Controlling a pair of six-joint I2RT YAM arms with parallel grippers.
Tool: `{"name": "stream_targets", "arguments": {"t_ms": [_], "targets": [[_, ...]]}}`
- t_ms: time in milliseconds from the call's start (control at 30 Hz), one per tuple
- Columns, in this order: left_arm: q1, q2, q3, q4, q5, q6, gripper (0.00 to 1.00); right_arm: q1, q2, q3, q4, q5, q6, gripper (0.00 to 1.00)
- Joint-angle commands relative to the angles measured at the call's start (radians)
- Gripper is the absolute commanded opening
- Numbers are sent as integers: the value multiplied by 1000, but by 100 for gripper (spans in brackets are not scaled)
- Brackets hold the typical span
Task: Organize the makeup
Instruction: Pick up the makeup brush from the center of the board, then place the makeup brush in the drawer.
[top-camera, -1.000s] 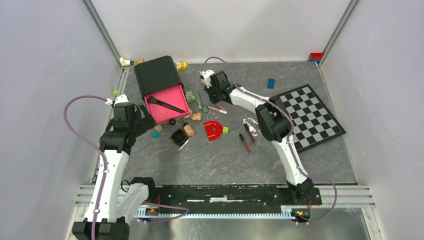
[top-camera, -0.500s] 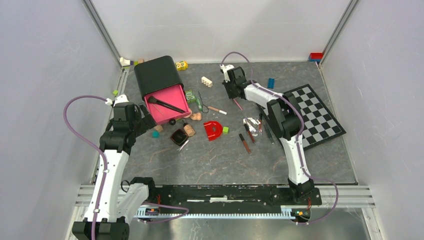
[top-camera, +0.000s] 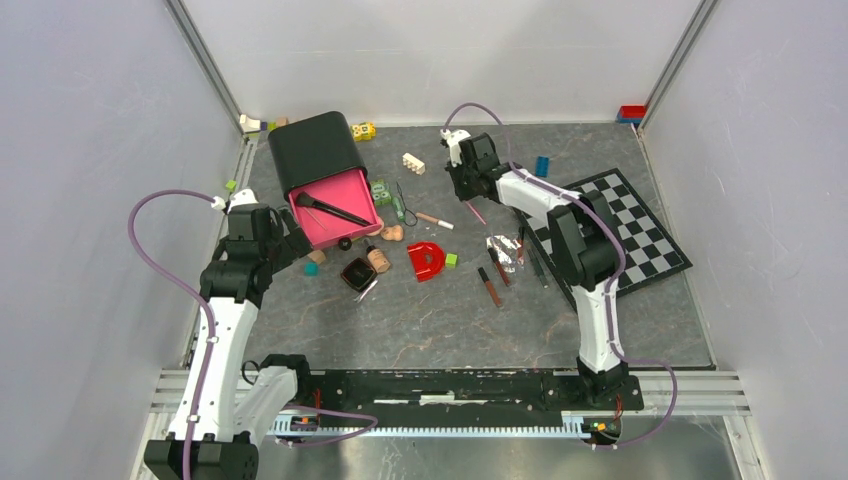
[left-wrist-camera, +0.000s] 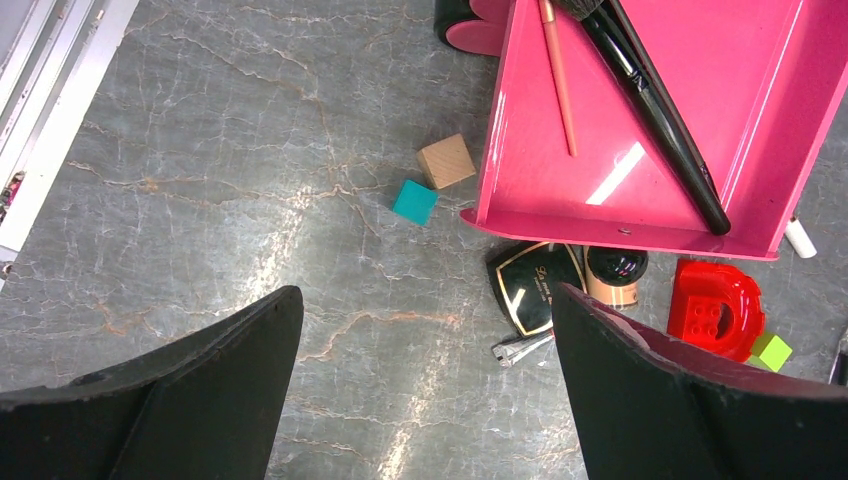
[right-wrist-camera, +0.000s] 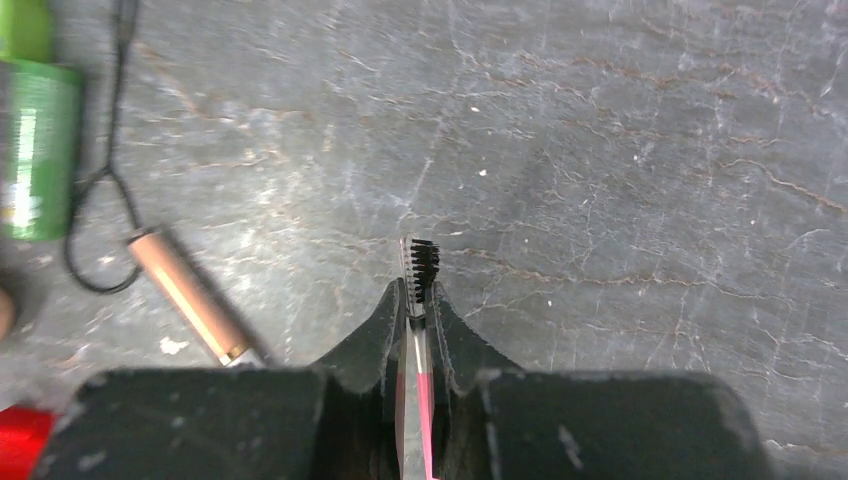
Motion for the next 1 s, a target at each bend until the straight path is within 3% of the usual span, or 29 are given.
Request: {"name": "stream_targets", "arguments": {"t_ms": [0,233,767,967], "targets": [[-1,-9,23,12,-17,26,100,2,-138,-42,77,-114,7,3],[-1,-7,23,13,-13,27,100,12,-186,-29,76,-248,32,2],[0,-17,27,7,-27,23,100,268,-154,279,-32,-183,-62,1],[1,-92,28,-1,-82,6,100,336,-92,385,-37,-208,-118,1]]}}
